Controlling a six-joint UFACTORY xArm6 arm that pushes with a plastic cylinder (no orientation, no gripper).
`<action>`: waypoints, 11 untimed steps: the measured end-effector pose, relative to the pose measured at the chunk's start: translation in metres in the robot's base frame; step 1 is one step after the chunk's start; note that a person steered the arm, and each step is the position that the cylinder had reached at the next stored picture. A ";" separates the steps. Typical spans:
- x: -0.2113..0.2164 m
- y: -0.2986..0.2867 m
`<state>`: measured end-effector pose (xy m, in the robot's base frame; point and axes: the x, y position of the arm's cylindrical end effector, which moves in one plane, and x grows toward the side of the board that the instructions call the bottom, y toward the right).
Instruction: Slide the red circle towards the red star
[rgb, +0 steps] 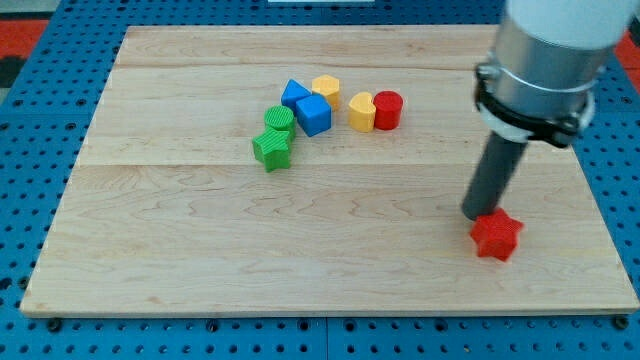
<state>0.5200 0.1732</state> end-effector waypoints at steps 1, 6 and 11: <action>0.003 0.005; -0.180 -0.105; -0.133 -0.144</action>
